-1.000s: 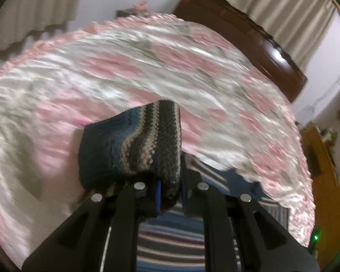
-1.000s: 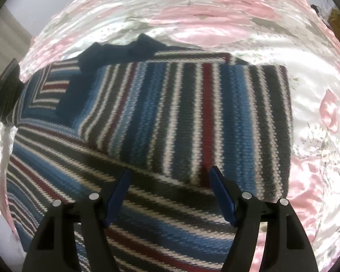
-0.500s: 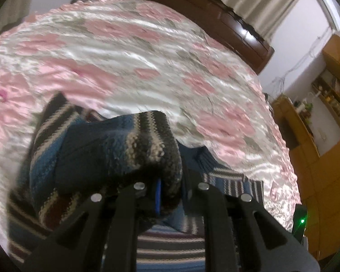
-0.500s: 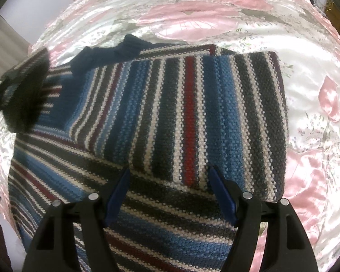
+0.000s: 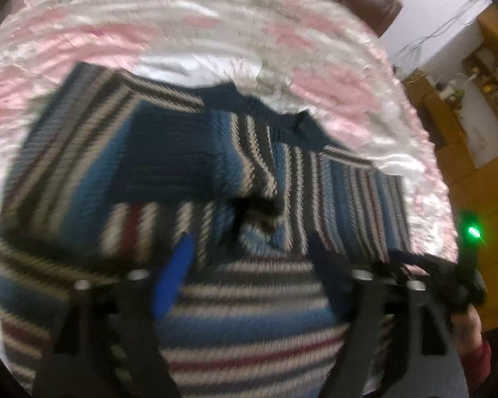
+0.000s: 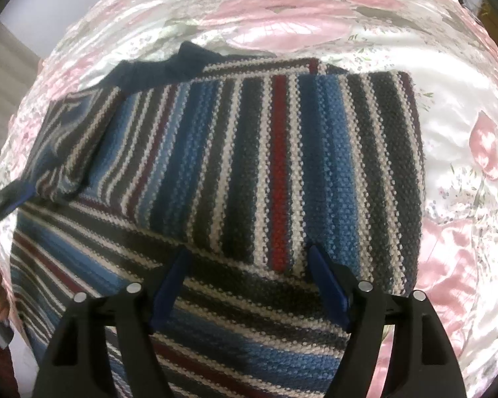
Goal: Fold small clothes
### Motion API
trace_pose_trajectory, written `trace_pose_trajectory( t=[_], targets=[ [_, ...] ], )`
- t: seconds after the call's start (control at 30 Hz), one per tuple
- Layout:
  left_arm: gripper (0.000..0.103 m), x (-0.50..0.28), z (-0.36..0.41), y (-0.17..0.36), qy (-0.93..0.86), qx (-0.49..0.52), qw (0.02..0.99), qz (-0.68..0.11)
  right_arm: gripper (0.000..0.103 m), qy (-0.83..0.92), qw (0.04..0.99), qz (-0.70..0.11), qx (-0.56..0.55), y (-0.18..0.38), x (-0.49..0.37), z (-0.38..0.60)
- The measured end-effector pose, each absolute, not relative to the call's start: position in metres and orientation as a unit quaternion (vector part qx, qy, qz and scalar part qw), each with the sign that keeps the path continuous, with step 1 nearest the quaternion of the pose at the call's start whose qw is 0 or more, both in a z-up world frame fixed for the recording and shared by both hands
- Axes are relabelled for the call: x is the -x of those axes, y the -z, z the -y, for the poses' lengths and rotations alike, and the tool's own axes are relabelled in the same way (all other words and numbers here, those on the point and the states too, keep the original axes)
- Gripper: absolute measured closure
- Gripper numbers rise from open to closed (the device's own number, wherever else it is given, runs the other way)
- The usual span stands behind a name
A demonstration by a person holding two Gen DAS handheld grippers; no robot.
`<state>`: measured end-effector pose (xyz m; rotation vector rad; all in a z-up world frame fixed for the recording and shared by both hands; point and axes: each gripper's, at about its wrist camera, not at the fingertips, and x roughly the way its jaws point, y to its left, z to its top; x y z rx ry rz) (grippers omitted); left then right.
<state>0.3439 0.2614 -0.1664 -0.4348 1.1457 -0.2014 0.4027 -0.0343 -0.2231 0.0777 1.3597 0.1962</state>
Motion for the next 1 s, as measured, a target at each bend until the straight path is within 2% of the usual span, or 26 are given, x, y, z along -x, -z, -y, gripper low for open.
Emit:
trace_pose_trajectory(
  t=[0.13,0.33,0.5,0.6,0.67,0.7,0.73,0.77,0.83,1.0],
  targets=[
    [0.024,-0.34,-0.306,0.154,0.032,0.165,0.832,-0.529,0.028,-0.12,0.767,-0.627,-0.062,0.215,-0.413,0.014],
    [0.029,-0.372,-0.351,0.181,-0.075,0.125,0.817,-0.558,0.028,-0.159,0.758,-0.629,-0.072,0.204,-0.445,-0.054],
    [0.029,-0.384,-0.362,0.202,-0.073,0.108,0.805,-0.58,0.028,-0.17,0.748,-0.637,-0.08,0.208,-0.469,-0.095],
    [0.029,-0.385,-0.372,0.206,-0.064,0.136,0.803,-0.577,0.028,-0.167,0.732,-0.654,-0.093,0.225,-0.482,-0.11],
    [0.029,-0.383,-0.38,0.209,-0.065,0.153,0.802,-0.574,0.037,-0.172,0.725,-0.659,-0.107,0.234,-0.488,-0.117],
    [0.029,-0.382,-0.38,0.21,-0.063,0.154,0.802,-0.574,0.051,-0.183,0.723,-0.658,-0.107,0.237,-0.489,-0.122],
    [0.029,-0.382,-0.38,0.211,-0.06,0.151,0.803,-0.574,0.071,-0.194,0.72,-0.658,-0.106,0.239,-0.488,-0.126],
    [0.029,-0.382,-0.379,0.211,-0.059,0.145,0.804,-0.574,0.079,-0.209,0.714,-0.66,-0.108,0.241,-0.488,-0.131],
    [0.029,-0.379,-0.377,0.211,-0.057,0.139,0.807,-0.571,0.085,-0.211,0.726,-0.649,-0.084,0.235,-0.484,-0.137],
    [0.029,-0.374,-0.377,0.209,-0.059,0.15,0.813,-0.56,0.087,-0.222,0.752,-0.618,-0.068,0.216,-0.474,-0.122]
  ],
)
